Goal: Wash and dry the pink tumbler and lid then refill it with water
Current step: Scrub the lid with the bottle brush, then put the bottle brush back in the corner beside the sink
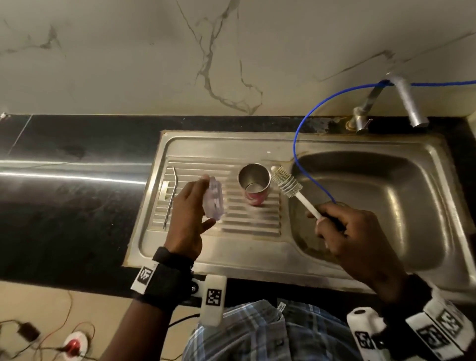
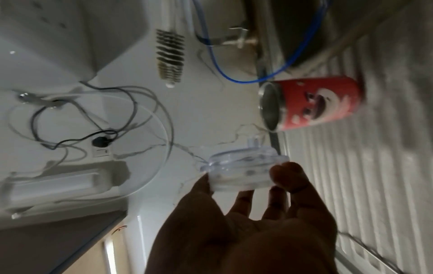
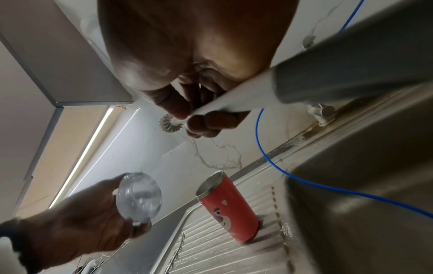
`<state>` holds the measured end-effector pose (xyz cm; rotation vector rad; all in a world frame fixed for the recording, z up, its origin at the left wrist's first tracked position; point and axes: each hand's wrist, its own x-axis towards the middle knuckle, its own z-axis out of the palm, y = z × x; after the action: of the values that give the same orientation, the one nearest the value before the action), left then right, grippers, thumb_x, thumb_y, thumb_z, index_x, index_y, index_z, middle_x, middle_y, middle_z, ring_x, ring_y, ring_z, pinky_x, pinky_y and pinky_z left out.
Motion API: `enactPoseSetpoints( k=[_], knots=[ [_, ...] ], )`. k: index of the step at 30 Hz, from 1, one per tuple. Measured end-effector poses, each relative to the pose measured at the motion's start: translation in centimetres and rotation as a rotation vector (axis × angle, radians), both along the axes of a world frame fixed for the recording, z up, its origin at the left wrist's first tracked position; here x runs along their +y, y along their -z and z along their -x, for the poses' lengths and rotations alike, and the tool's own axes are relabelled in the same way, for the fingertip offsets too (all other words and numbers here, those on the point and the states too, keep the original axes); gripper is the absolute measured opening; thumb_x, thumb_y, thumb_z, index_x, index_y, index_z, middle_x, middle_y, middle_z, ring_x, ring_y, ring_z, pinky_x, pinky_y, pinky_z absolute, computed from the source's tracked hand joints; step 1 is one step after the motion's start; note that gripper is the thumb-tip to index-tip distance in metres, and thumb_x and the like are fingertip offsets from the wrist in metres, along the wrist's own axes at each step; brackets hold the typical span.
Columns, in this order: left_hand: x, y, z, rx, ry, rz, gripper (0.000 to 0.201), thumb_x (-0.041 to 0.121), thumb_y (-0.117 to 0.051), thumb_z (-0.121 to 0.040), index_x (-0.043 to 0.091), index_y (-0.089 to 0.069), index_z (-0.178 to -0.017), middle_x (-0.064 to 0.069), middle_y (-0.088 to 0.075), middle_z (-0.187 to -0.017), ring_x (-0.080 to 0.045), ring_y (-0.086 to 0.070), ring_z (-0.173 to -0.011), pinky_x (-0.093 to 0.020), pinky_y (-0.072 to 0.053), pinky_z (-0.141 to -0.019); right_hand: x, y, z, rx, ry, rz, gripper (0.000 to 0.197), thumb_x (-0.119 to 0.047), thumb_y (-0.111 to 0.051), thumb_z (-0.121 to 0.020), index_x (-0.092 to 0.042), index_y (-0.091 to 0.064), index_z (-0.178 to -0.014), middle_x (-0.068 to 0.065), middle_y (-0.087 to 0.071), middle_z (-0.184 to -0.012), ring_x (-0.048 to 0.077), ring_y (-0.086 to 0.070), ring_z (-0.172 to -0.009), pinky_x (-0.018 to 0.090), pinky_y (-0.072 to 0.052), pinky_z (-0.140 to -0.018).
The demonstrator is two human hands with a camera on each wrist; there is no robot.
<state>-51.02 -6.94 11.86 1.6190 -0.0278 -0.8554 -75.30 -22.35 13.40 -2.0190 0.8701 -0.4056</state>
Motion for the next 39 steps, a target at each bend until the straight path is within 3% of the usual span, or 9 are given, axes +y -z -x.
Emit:
enactPoseSetpoints(
  k=[6, 11, 14, 19, 23, 27, 30, 34, 39],
  knots=[
    [0.6, 7.7, -0.7, -0.379, 0.243, -0.353, 0.041, 0.049, -0.089, -0.083, 0.031, -0.080, -0.118, -0.001, -0.072, -0.112, -0.023, -0.072, -0.105, -0.043, -0.061, -0.092, -0.1, 1.9, -0.9, -0.005, 0.002, -0.022, 0.015, -0.015, -0.060, -0.099, -0.013, -0.070, -0.088, 0.007, -0.061, -0.066, 0.030, -0.060, -0.059, 0.050, -0.052, -0.063],
    [-2.1, 12.4, -0.3, -0.589, 0.509, -0.633, 0.073, 0.048, -0.090, -0.078, 0.020, -0.065, -0.141, -0.012, -0.053, -0.135, -0.037, -0.051, -0.129, -0.040, -0.041, -0.111, 0.3, 1.5, -1.1, -0.037, -0.018, -0.012, 0.033, -0.013, -0.066, -0.098, -0.031, -0.071, -0.126, -0.038, -0.064, -0.091, -0.005, -0.065, -0.080, 0.010, -0.047, -0.077],
    [-3.2, 13.4, 0.0, -0.624, 0.514, -0.682, 0.077, 0.047, -0.090, -0.080, 0.014, -0.060, -0.143, -0.014, -0.049, -0.140, -0.039, -0.043, -0.131, -0.039, -0.036, -0.109, 0.2, 1.6, 0.0, -0.041, 0.007, -0.043, 0.037, -0.015, -0.068, -0.097, -0.036, -0.067, -0.128, -0.047, -0.062, -0.095, -0.017, -0.063, -0.093, 0.000, -0.040, -0.084],
    [-3.4, 13.6, 0.4, -0.681, 0.501, -0.705, 0.080, 0.050, -0.090, -0.080, 0.011, -0.058, -0.142, -0.016, -0.048, -0.138, -0.041, -0.042, -0.129, -0.043, -0.036, -0.108, -0.5, 2.3, 3.6, 0.102, 0.133, -0.001, 0.032, -0.008, -0.067, -0.094, -0.027, -0.077, -0.119, -0.015, -0.075, -0.100, -0.014, -0.064, -0.090, 0.003, -0.045, -0.078],
    [-3.2, 12.3, 1.8, -0.748, 0.522, -0.757, 0.083, 0.063, -0.083, -0.082, 0.014, -0.055, -0.141, -0.013, -0.044, -0.143, -0.039, -0.038, -0.136, -0.053, -0.046, -0.099, -1.6, 3.0, 7.2, 0.252, 0.260, 0.016, 0.013, -0.008, -0.070, -0.085, -0.018, -0.078, -0.086, -0.004, -0.072, -0.073, 0.010, -0.066, -0.071, 0.033, -0.053, -0.068],
    [-3.1, 10.2, 5.4, -1.042, 0.543, -0.677, 0.042, 0.046, -0.075, -0.093, 0.014, -0.064, -0.116, -0.012, -0.054, -0.125, -0.038, -0.047, -0.120, -0.051, -0.052, -0.075, -3.6, 4.4, 11.2, 0.268, 0.398, -0.068, 0.017, -0.011, -0.069, -0.088, -0.024, -0.077, -0.095, -0.012, -0.069, -0.064, -0.002, -0.066, -0.062, 0.020, -0.050, -0.060],
    [-4.3, 10.7, 8.5, -1.121, 0.877, -0.456, 0.029, 0.032, -0.078, -0.092, 0.013, -0.068, -0.111, -0.009, -0.062, -0.116, -0.036, -0.056, -0.111, -0.046, -0.053, -0.079, -6.1, 5.7, 14.0, 0.219, 0.477, -0.128, 0.026, -0.010, -0.063, -0.096, -0.023, -0.073, -0.115, -0.004, -0.072, -0.072, 0.007, -0.068, -0.054, 0.017, -0.051, -0.055],
    [-7.8, 12.0, 12.2, -0.951, 1.314, -0.664, 0.067, 0.053, -0.074, -0.091, 0.022, -0.053, -0.146, -0.003, -0.046, -0.149, -0.031, -0.041, -0.139, -0.051, -0.054, -0.100, -10.1, 8.2, 17.6, 0.249, 0.529, -0.107, 0.035, -0.025, -0.057, -0.099, -0.031, -0.066, -0.132, 0.001, -0.075, -0.094, 0.018, -0.072, -0.067, 0.038, -0.062, -0.068],
    [-11.1, 12.7, 16.9, -0.990, 1.760, -0.501, 0.071, 0.057, -0.062, -0.099, 0.029, -0.039, -0.160, 0.002, -0.038, -0.162, -0.024, -0.038, -0.150, -0.045, -0.046, -0.113, -16.1, 9.0, 20.1, 0.387, 0.638, -0.112, 0.031, -0.025, -0.053, -0.080, -0.009, -0.075, -0.093, 0.016, -0.075, -0.087, 0.038, -0.071, -0.086, 0.042, -0.058, -0.078]
  ],
)
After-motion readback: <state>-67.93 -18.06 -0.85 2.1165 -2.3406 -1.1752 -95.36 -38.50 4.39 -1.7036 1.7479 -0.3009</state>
